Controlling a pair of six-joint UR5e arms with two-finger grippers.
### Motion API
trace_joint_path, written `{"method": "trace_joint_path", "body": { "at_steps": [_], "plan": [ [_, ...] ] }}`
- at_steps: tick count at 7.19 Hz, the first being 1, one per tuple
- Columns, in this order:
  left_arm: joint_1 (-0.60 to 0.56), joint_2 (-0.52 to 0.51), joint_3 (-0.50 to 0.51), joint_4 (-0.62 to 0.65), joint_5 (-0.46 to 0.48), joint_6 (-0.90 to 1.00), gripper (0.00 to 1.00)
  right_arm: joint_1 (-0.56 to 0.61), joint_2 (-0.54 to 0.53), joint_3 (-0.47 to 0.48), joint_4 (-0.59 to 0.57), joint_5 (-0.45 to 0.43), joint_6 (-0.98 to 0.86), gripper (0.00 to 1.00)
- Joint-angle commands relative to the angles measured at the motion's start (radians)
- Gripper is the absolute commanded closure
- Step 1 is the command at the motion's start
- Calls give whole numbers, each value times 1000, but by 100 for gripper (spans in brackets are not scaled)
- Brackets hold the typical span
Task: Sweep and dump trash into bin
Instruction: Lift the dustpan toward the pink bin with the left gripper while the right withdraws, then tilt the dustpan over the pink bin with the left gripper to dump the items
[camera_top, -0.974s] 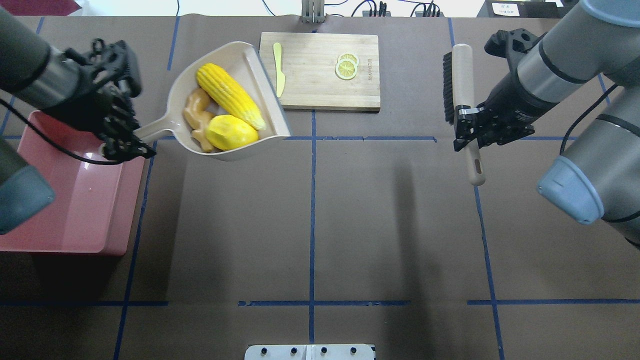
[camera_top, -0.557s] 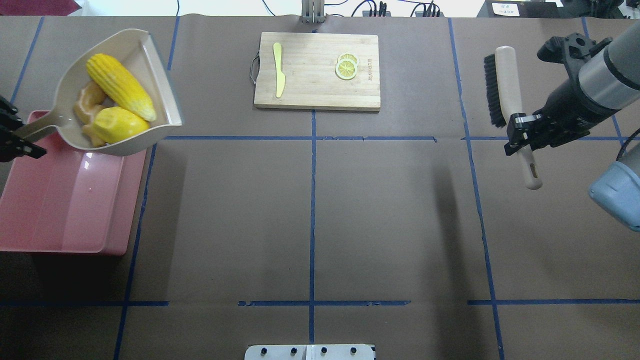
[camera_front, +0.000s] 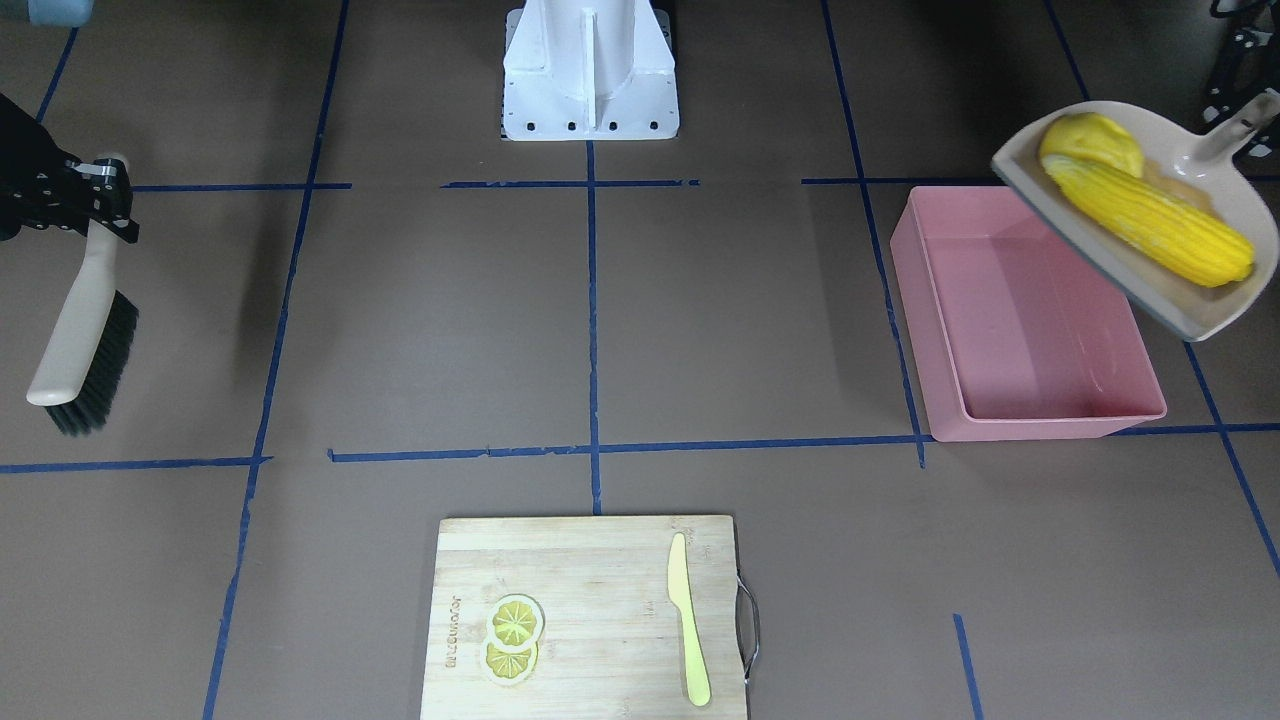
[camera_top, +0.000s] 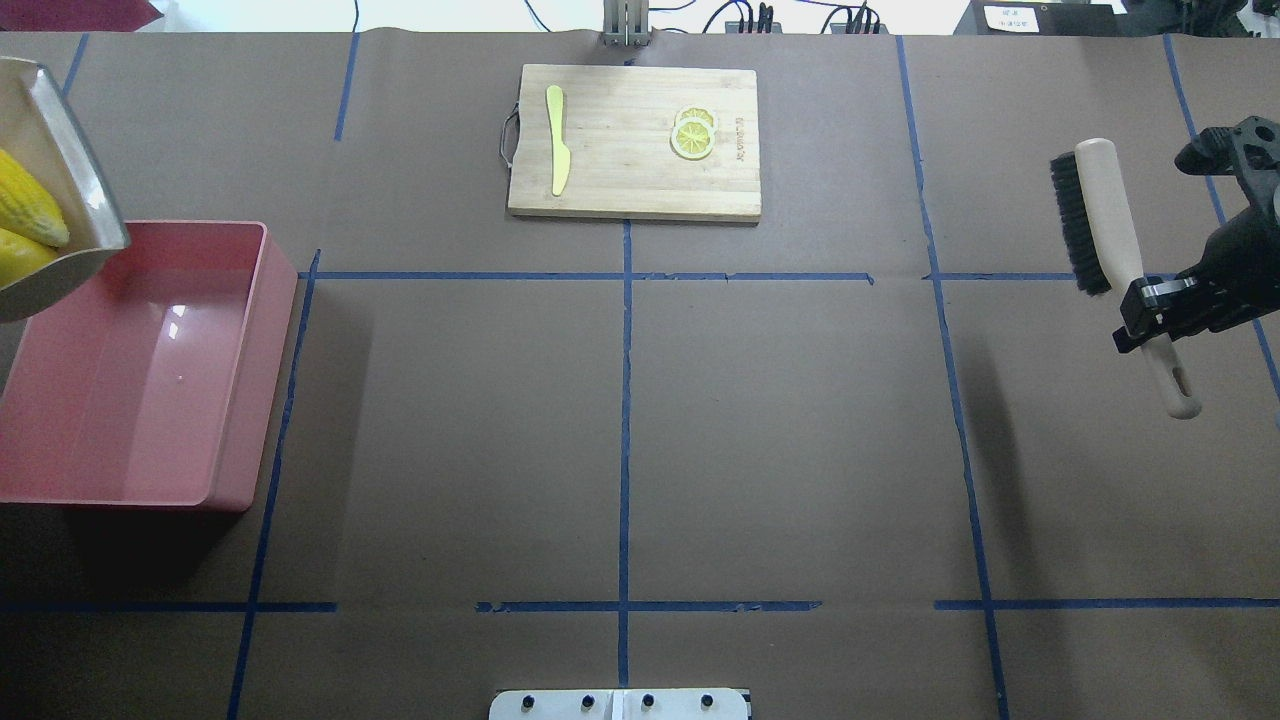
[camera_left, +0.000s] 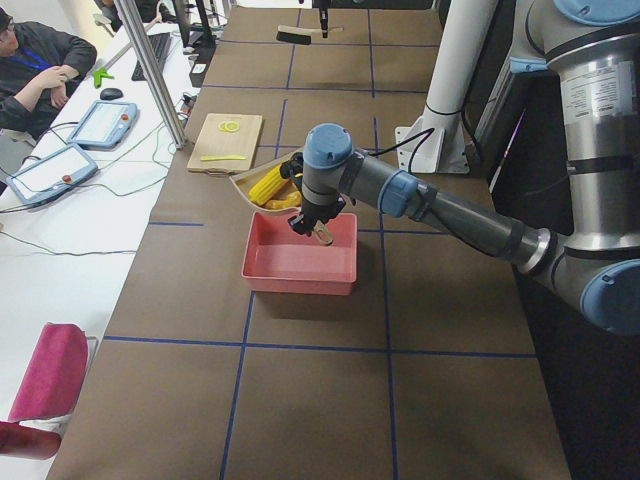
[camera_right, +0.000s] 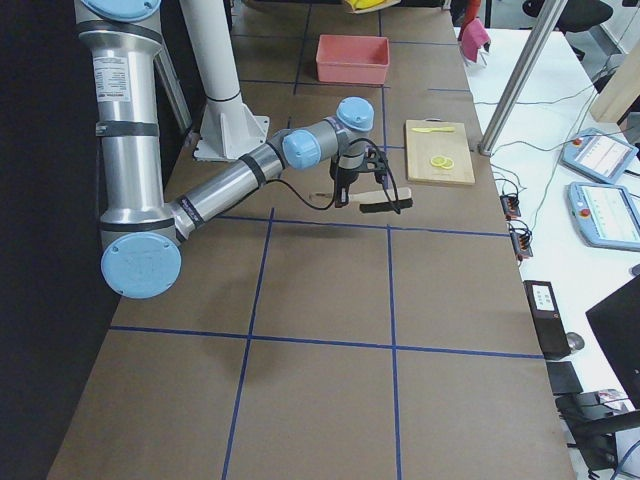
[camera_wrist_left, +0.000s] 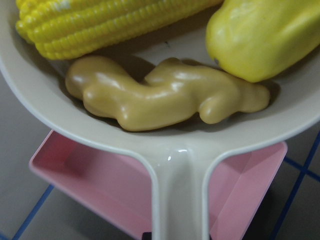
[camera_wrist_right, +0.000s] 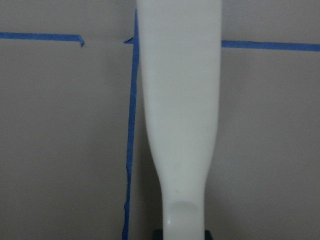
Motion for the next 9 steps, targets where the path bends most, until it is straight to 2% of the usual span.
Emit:
{"method": "trace_joint_path", "body": {
  "at_steps": [1, 3, 6, 9],
  "plan": [
    [-24, 58, -1, 2, 150, 7, 99, 6, -35, -6, 0, 0, -5, 100],
    [-9, 57, -5, 12, 301, 6, 99, 14, -50, -14, -3, 2, -5, 100],
    [146, 57, -10, 44, 573, 7, 96, 14, -89, -20, -3, 2, -27, 100],
    [260, 46, -21, 96, 687, 7, 96, 14, -112, -66, 5, 0, -54, 100]
  ]
}}
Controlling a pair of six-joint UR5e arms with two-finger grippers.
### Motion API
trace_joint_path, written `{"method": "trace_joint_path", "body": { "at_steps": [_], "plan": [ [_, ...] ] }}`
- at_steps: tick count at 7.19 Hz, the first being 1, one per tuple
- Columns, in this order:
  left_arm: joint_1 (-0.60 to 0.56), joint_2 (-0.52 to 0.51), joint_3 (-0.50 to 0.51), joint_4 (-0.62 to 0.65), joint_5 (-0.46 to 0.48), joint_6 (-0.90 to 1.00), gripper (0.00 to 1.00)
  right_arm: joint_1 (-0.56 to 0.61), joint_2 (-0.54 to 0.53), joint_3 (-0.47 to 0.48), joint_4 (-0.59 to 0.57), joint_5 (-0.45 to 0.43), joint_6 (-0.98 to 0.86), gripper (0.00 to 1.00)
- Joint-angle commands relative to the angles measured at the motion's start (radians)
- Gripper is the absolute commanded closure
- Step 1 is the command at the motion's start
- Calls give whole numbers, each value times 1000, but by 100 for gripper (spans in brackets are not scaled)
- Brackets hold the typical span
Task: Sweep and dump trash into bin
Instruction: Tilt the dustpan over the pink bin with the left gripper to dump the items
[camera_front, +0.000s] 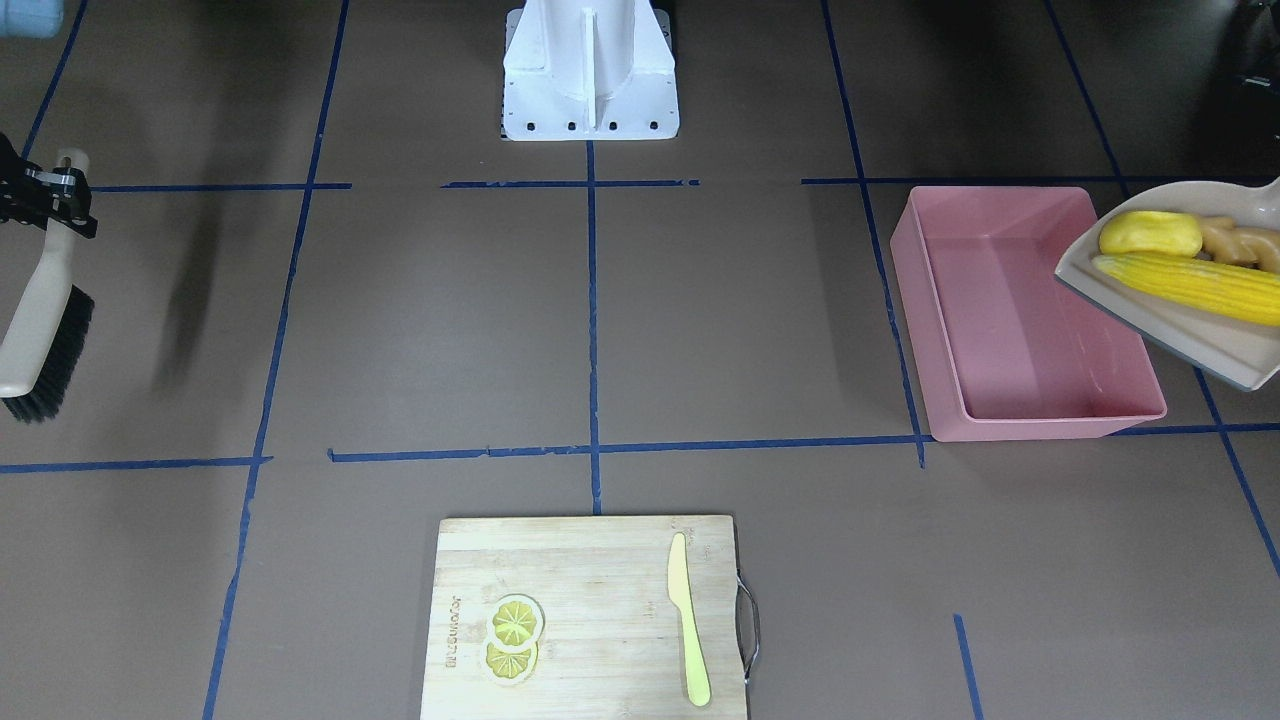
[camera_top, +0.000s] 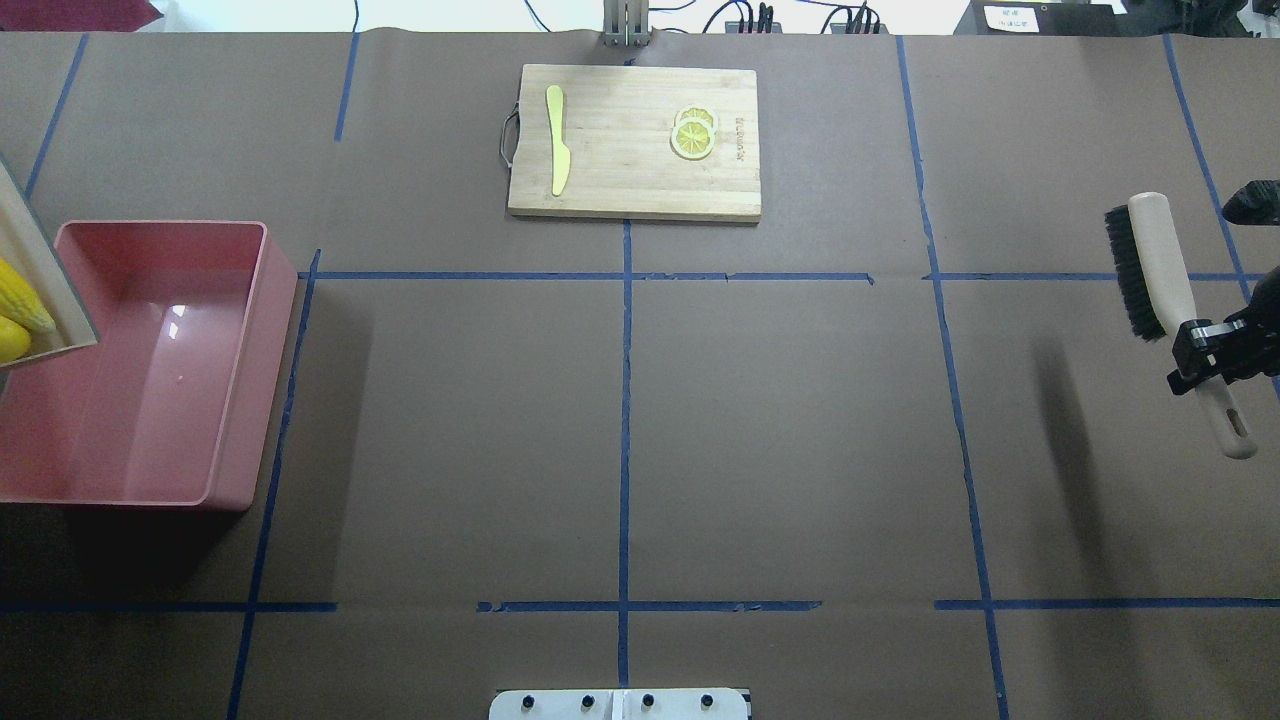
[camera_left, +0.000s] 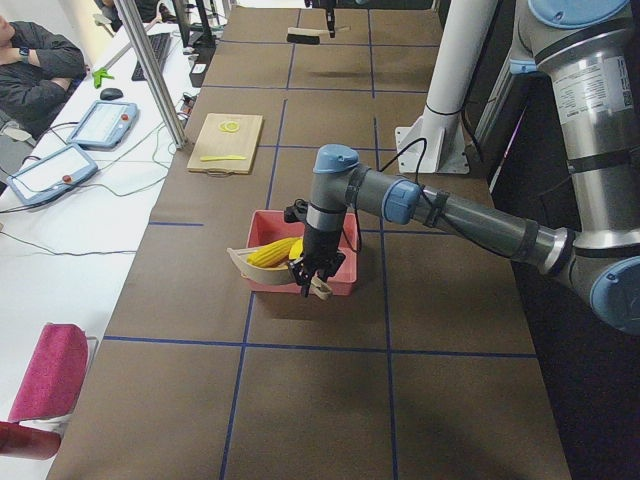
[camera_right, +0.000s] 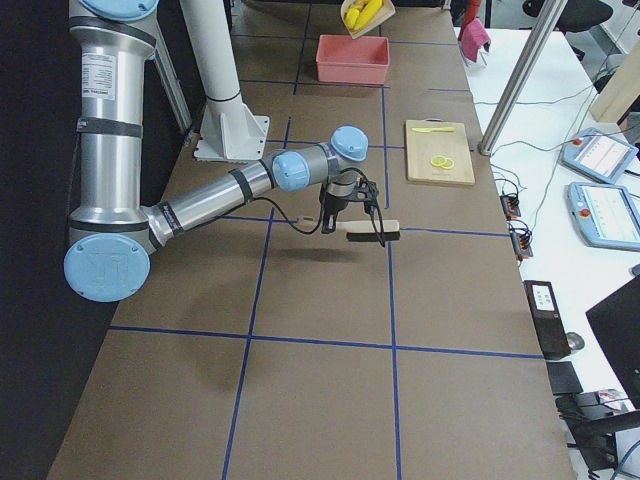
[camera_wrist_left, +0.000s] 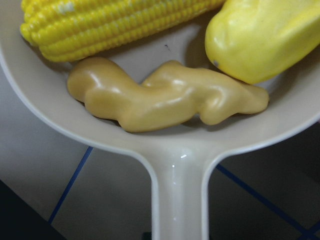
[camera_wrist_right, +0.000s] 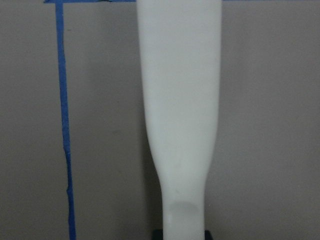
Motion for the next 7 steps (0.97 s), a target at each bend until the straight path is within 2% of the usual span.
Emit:
{"method": "trace_joint_path", "body": {
  "at_steps": [1, 3, 4, 5, 7],
  "plan": [
    [71, -23, -46, 101, 97, 2, 95, -1, -15, -45, -3, -1, -21, 100],
    [90, -92, -133, 300, 144, 53, 95, -1, -55, -70, 1, 2, -72, 100],
    [89, -104, -147, 328, 156, 102, 95, -1, -63, -114, 1, 43, -88, 100],
    [90, -108, -144, 329, 176, 107, 95, -1, -63, -146, 3, 135, -88, 100],
    [90, -124, -144, 330, 176, 114, 94, -3, -64, -189, -6, 151, -79, 100]
  ]
}}
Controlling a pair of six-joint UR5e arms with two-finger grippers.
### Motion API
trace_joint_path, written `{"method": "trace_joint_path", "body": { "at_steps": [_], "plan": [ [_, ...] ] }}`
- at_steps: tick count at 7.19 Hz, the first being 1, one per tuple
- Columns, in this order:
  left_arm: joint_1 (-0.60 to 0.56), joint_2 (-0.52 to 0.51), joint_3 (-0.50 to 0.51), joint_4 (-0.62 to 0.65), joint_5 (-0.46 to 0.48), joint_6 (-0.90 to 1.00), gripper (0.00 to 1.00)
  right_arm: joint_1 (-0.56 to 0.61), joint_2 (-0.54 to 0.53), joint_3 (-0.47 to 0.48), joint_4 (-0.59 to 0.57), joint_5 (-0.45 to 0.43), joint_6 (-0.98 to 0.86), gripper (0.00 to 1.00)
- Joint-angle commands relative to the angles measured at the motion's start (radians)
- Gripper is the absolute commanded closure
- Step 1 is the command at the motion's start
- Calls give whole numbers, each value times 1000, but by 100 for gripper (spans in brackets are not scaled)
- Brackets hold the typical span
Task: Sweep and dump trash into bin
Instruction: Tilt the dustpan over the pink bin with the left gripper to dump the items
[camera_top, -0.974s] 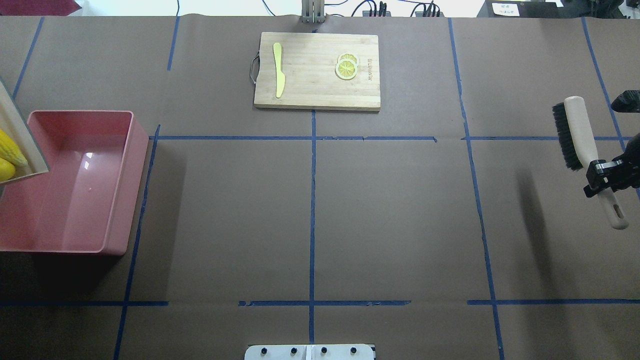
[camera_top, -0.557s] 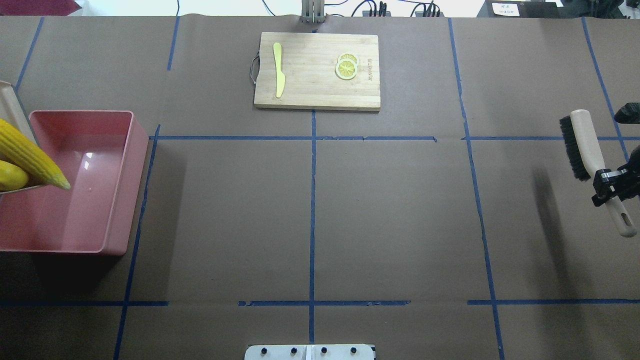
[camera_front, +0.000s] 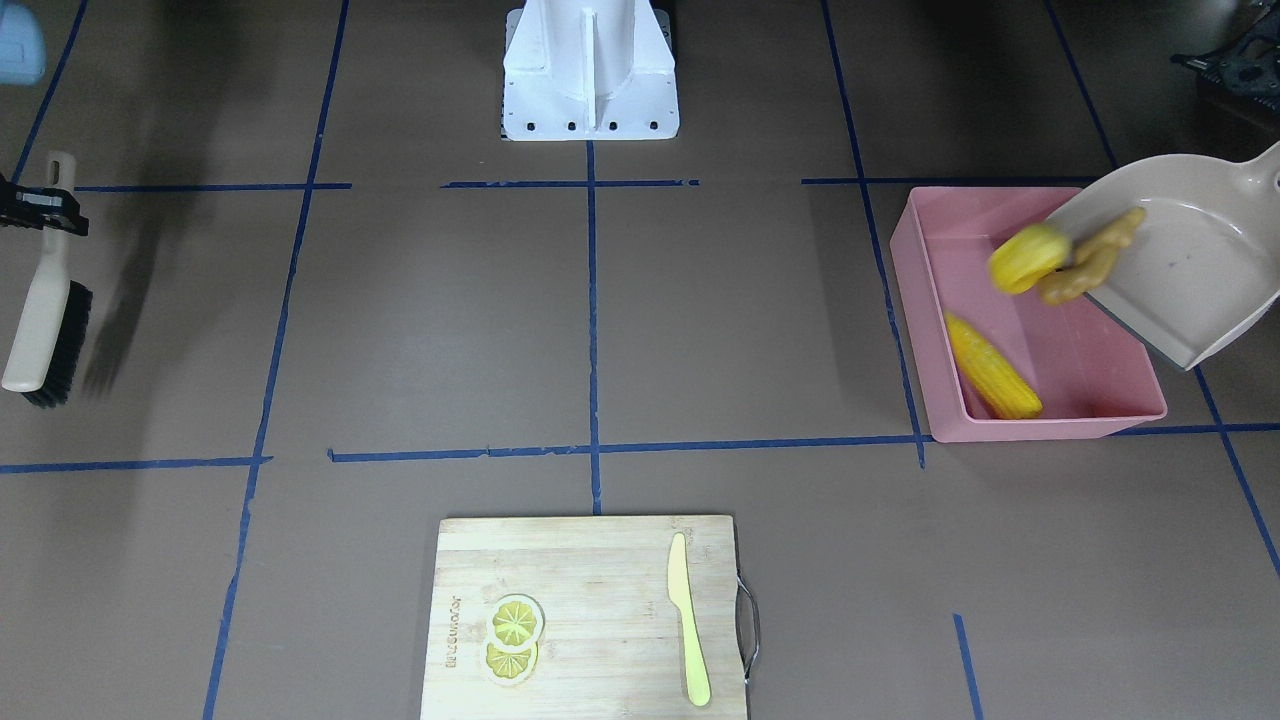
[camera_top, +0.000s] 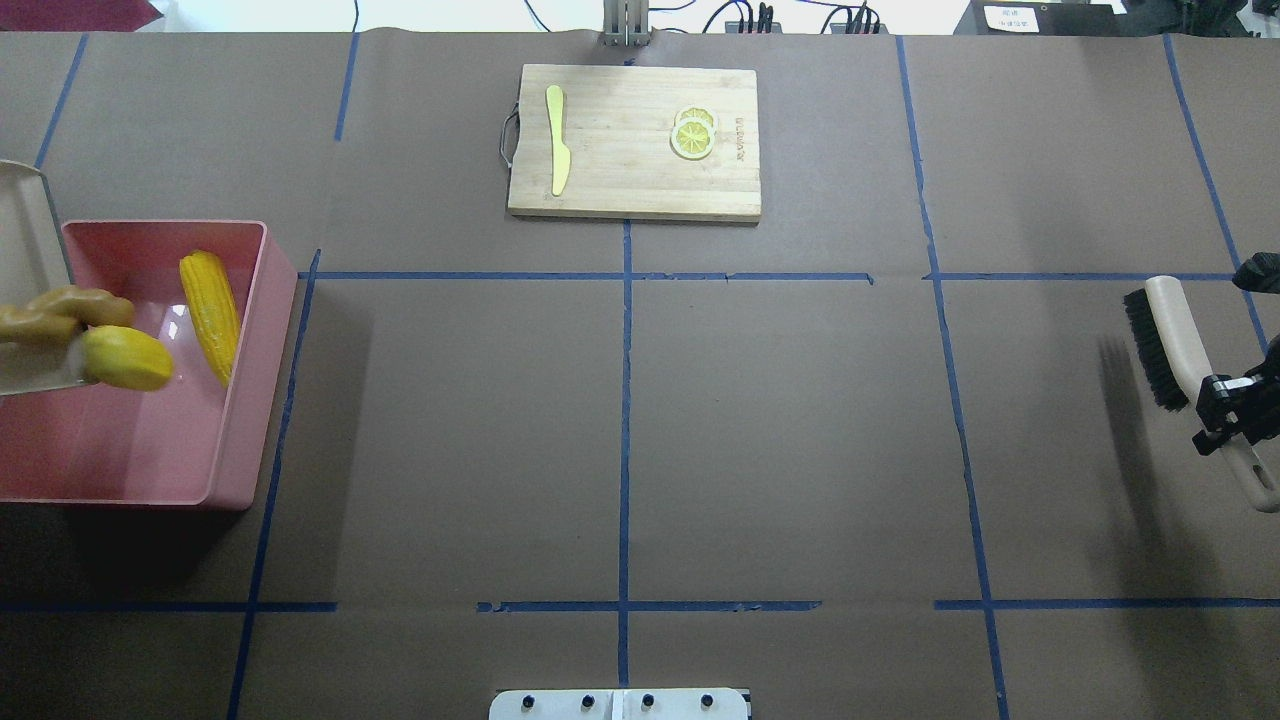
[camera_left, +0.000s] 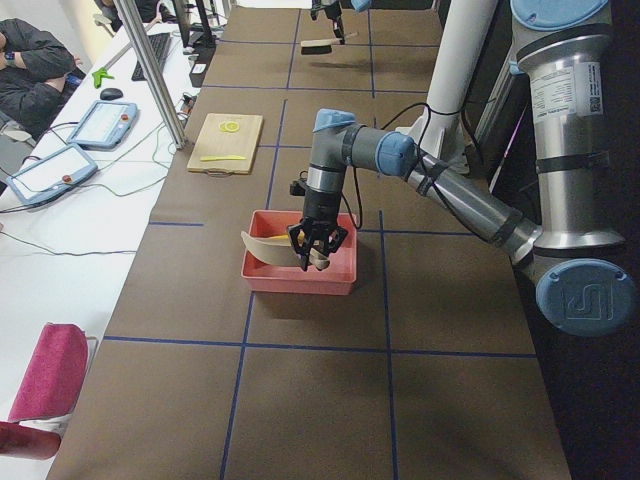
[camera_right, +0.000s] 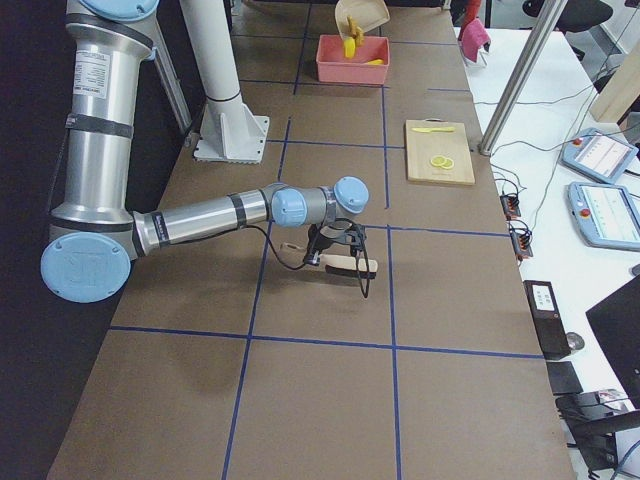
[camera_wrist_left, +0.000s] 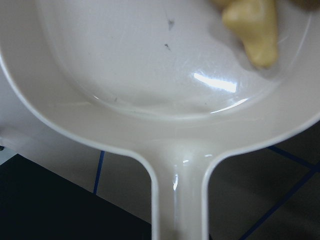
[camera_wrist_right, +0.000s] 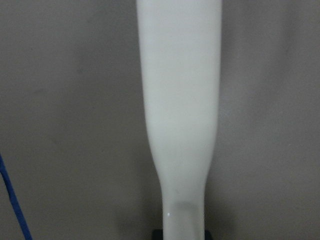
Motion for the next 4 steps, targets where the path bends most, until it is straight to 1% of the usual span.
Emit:
{"method": "trace_joint_path", "body": {
  "at_steps": [1, 4],
  "plan": [
    [0, -10, -2, 3, 3, 5, 93, -1, -4, -54, -1, 33, 3, 100],
    [2, -27, -2, 5, 5, 7, 92, -2, -6, -74, -3, 48, 4, 100]
  ]
}}
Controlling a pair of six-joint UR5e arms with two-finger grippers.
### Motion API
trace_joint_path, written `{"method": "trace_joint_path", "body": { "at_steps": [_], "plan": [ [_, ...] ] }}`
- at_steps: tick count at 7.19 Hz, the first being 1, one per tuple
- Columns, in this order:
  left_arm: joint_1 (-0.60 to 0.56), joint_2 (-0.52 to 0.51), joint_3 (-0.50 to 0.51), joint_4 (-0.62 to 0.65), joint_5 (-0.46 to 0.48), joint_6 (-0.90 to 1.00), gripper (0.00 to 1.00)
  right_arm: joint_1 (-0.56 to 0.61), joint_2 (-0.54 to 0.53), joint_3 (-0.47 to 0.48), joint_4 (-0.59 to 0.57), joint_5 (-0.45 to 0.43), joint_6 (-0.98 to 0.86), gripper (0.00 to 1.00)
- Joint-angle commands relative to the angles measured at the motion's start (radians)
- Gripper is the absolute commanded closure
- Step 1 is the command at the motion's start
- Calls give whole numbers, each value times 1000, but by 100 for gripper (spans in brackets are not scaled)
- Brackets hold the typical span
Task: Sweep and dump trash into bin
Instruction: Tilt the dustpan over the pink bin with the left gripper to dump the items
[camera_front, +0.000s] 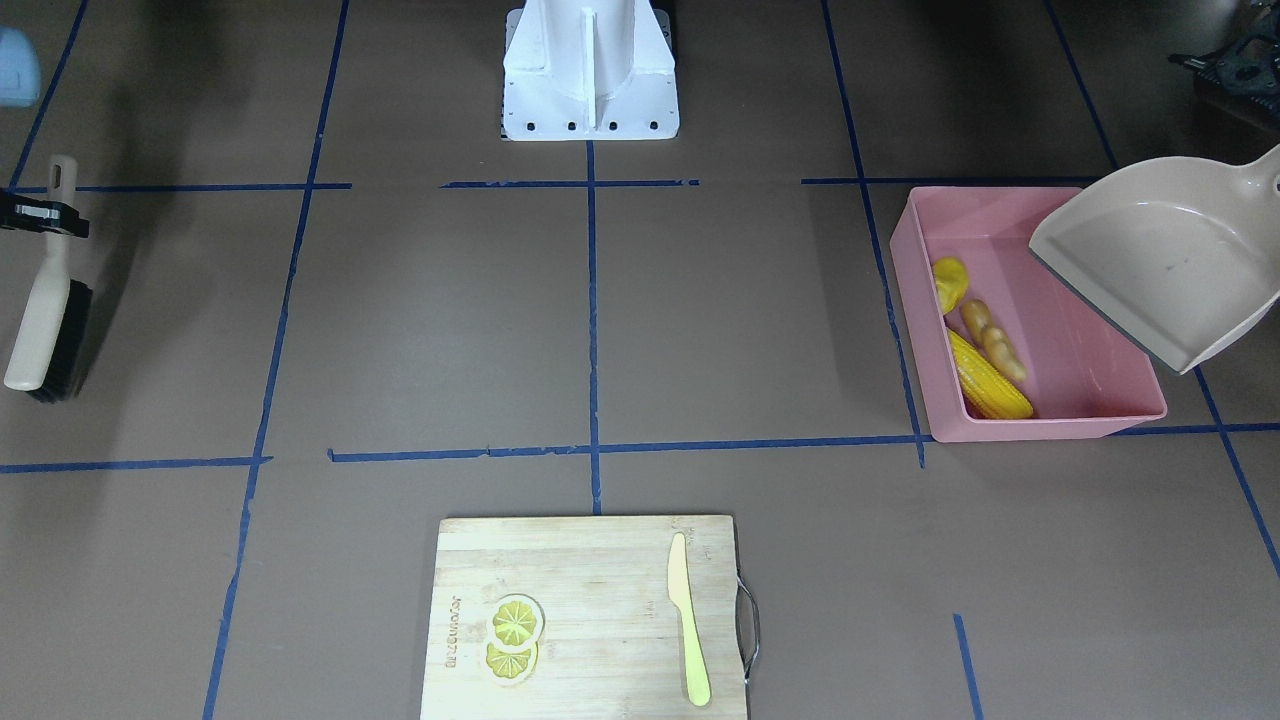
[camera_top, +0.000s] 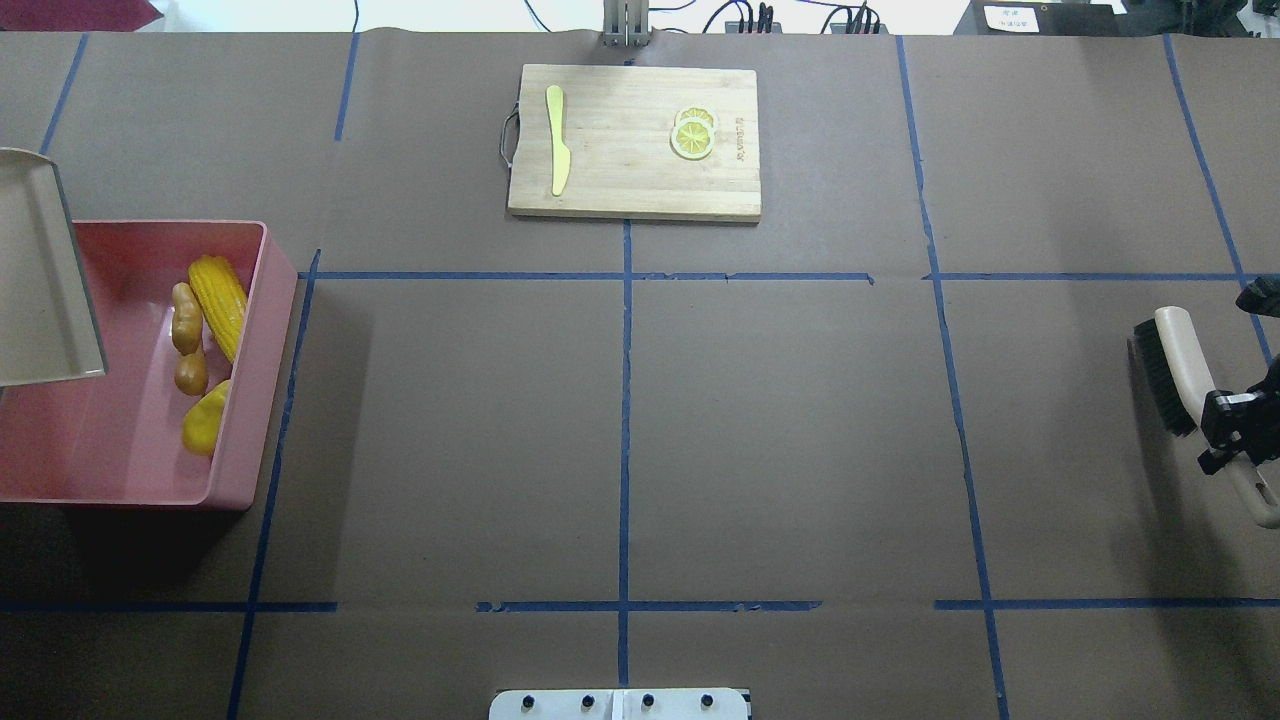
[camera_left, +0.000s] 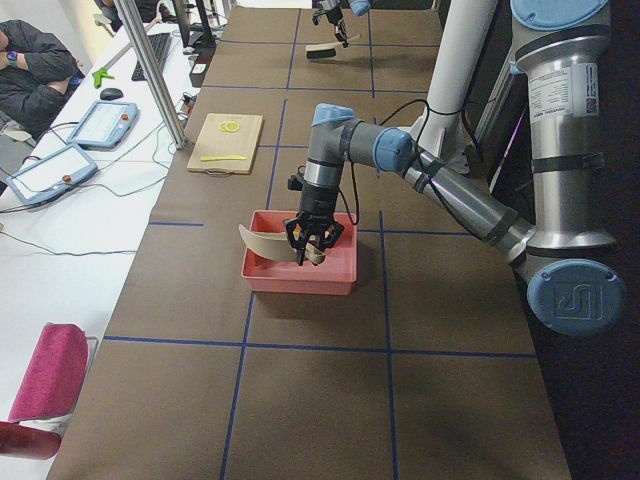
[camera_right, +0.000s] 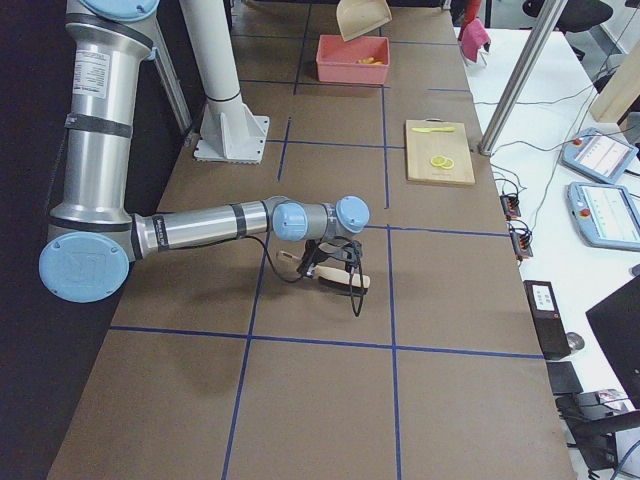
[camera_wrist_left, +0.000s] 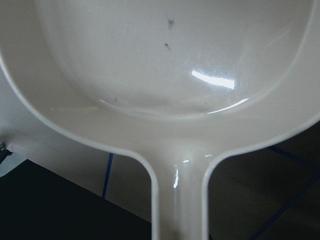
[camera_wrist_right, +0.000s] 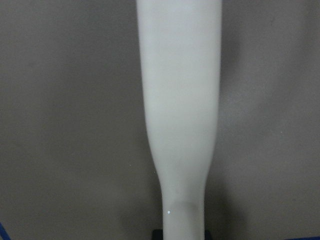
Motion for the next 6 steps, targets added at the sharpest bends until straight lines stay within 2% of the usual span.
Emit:
{"method": "trace_joint_path", "body": {
  "at_steps": [1, 6],
  "plan": [
    [-1, -4, 0, 0, 0, 4, 92, -2, 0, -3, 1, 6, -2, 100],
    [1, -4, 1, 0, -1, 4, 91, -57, 0, 0, 12, 1, -14, 97]
  ]
}}
